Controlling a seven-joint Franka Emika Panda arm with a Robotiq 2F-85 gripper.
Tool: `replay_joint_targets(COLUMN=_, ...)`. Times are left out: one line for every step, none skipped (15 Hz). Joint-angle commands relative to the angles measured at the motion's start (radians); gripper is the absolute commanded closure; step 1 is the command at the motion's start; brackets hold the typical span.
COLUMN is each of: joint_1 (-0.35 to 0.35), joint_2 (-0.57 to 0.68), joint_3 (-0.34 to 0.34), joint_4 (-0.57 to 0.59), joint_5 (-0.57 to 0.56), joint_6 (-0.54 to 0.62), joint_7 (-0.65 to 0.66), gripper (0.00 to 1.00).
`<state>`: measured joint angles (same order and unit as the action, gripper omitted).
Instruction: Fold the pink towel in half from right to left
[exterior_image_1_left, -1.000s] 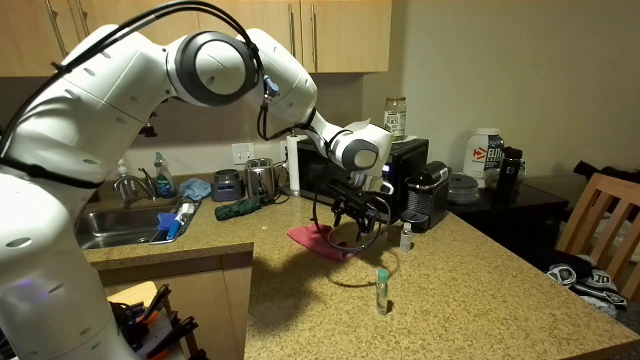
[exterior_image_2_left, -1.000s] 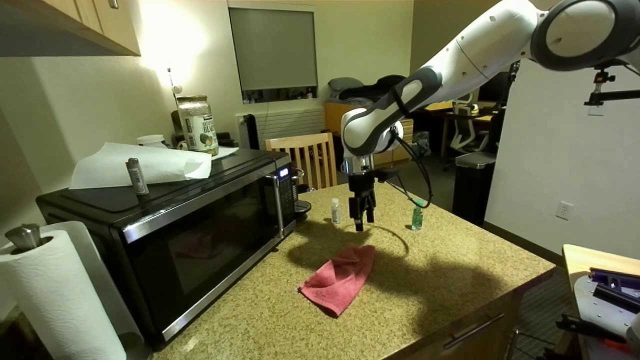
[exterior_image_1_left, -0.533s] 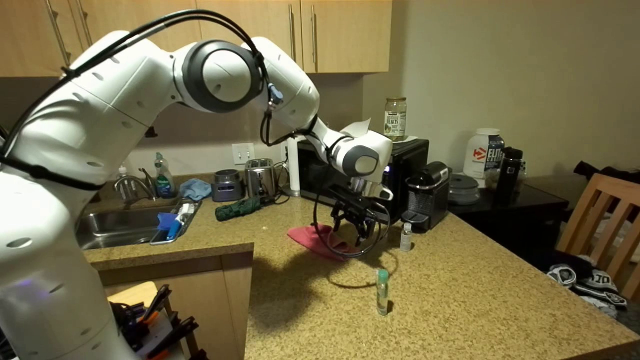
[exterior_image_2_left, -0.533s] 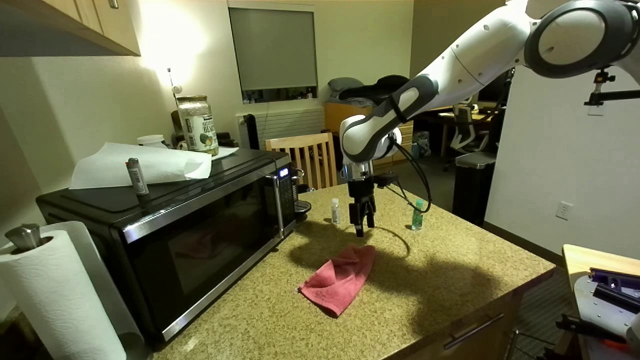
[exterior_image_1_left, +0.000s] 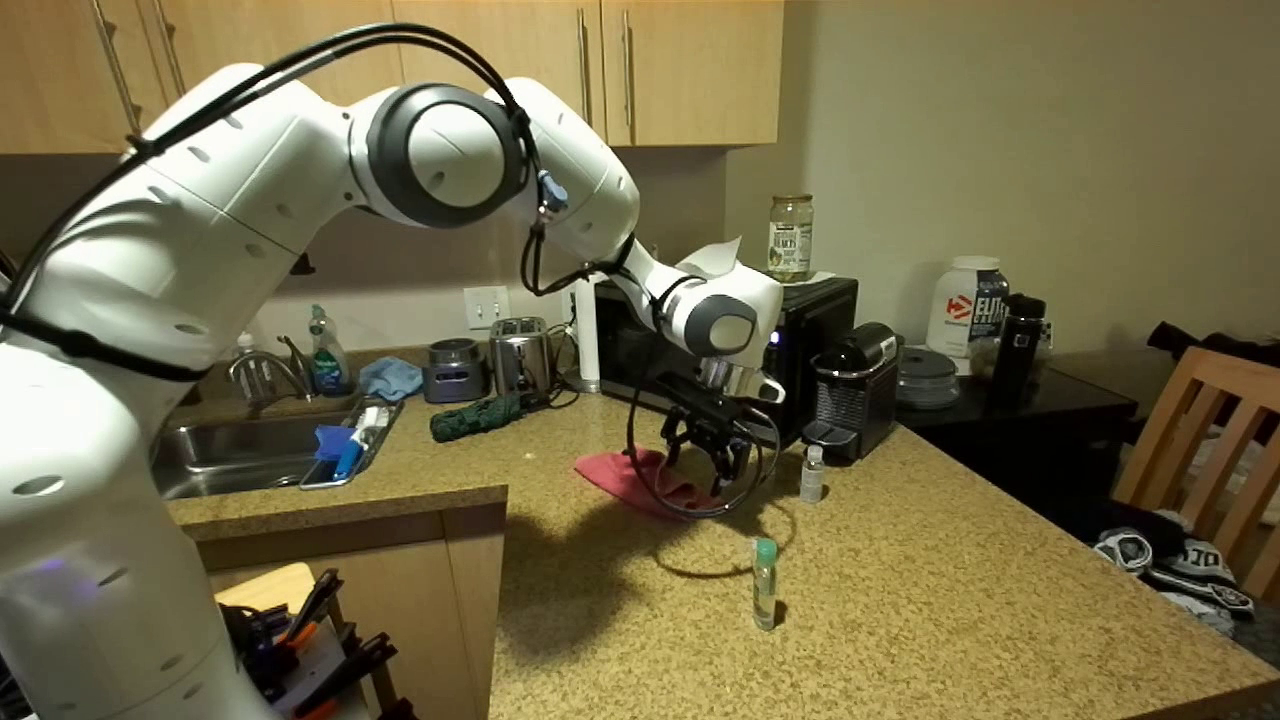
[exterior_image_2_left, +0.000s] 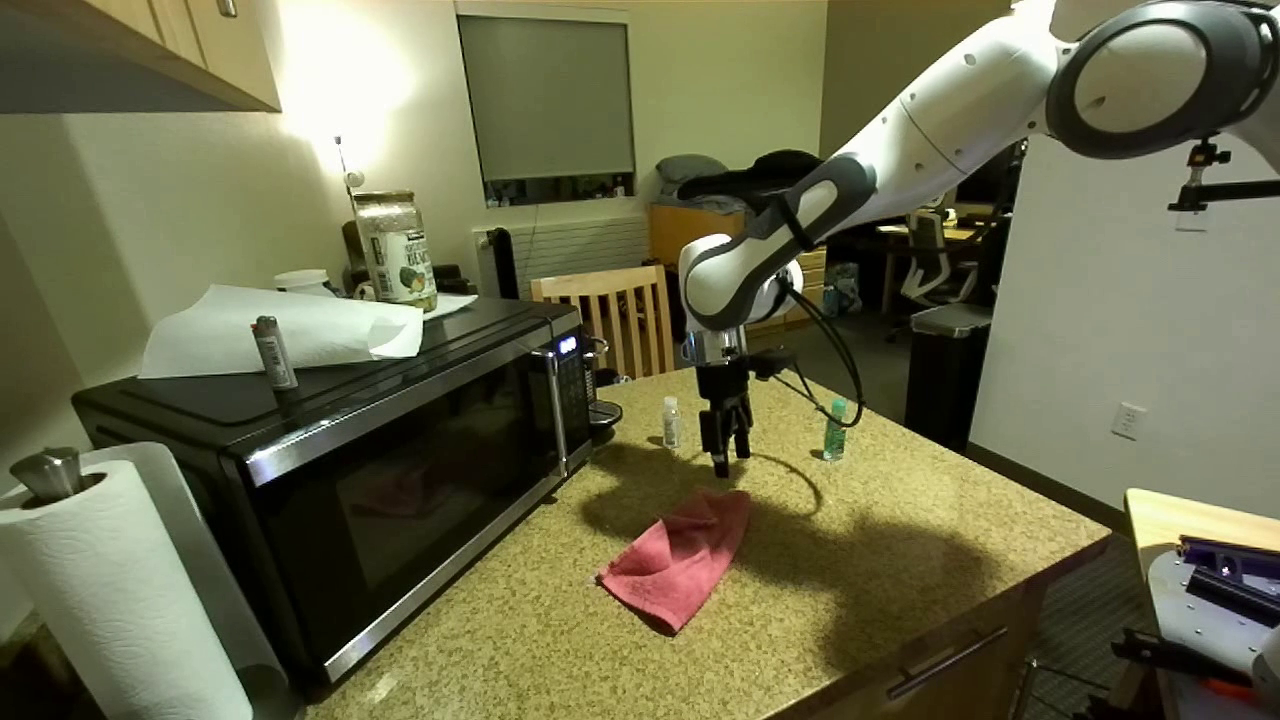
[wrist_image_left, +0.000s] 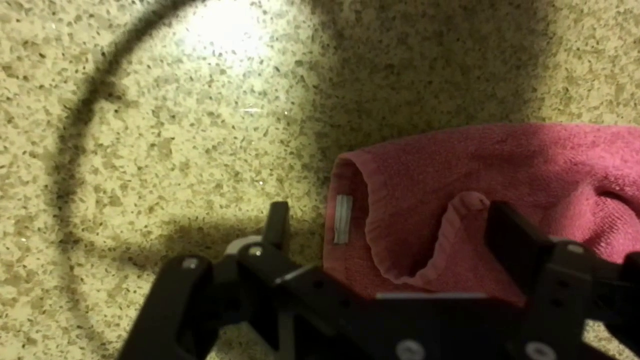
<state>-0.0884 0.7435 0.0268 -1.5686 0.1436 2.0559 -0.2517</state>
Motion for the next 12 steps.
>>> replay_joint_targets(joint_1=-0.006, joint_2=0.008, joint_3=0.004, joint_4=-0.018, joint_5=-0.034, joint_6=0.04, joint_7=-0.025, gripper=0.0)
replay_joint_targets(joint_1=-0.002, joint_2=0.015, joint_3=0.001, joint_4=-0.016, joint_5=-0.044, joint_6=0.051, joint_7=-0.022, gripper=0.0)
replay_joint_targets(joint_1=0.001, joint_2=0.022, joint_3=-0.001, joint_4=-0.014, joint_5=-0.058, joint_6=0.067, joint_7=-0.018, gripper=0.0)
replay_joint_targets(joint_1=0.004, joint_2=0.029, joint_3=-0.002, joint_4=-0.014, joint_5=-0.071, joint_6=0.085, joint_7=-0.014, gripper=0.0)
replay_joint_targets(joint_1=0.006, joint_2=0.036, joint_3=-0.002, joint_4=-0.013, joint_5=-0.082, joint_6=0.103, joint_7=-0.013, gripper=0.0)
replay_joint_targets(joint_1=0.007, joint_2=0.041, joint_3=-0.002, joint_4=-0.014, joint_5=-0.093, joint_6=0.122, joint_7=-0.011, gripper=0.0)
replay_joint_targets(joint_1=0.009, joint_2=0.047, joint_3=-0.001, joint_4=-0.014, joint_5=-0.101, joint_6=0.141, joint_7=-0.007, gripper=0.0)
replay_joint_targets(joint_1=0.01, joint_2=0.052, joint_3=0.0, joint_4=-0.015, joint_5=-0.107, joint_6=0.159, joint_7=-0.004, gripper=0.0)
replay_joint_targets(joint_1=0.011, joint_2=0.056, joint_3=0.003, joint_4=-0.016, joint_5=-0.107, joint_6=0.175, joint_7=-0.001, gripper=0.0)
replay_joint_targets(joint_1=0.012, joint_2=0.06, joint_3=0.004, joint_4=-0.017, joint_5=-0.107, joint_6=0.187, joint_7=0.004, gripper=0.0)
replay_joint_targets(joint_1=0.015, joint_2=0.061, joint_3=0.004, joint_4=-0.021, joint_5=-0.106, joint_6=0.197, joint_7=0.01, gripper=0.0)
replay_joint_targets(joint_1=0.017, joint_2=0.062, joint_3=0.006, joint_4=-0.024, joint_5=-0.103, joint_6=0.202, joint_7=0.014, gripper=0.0)
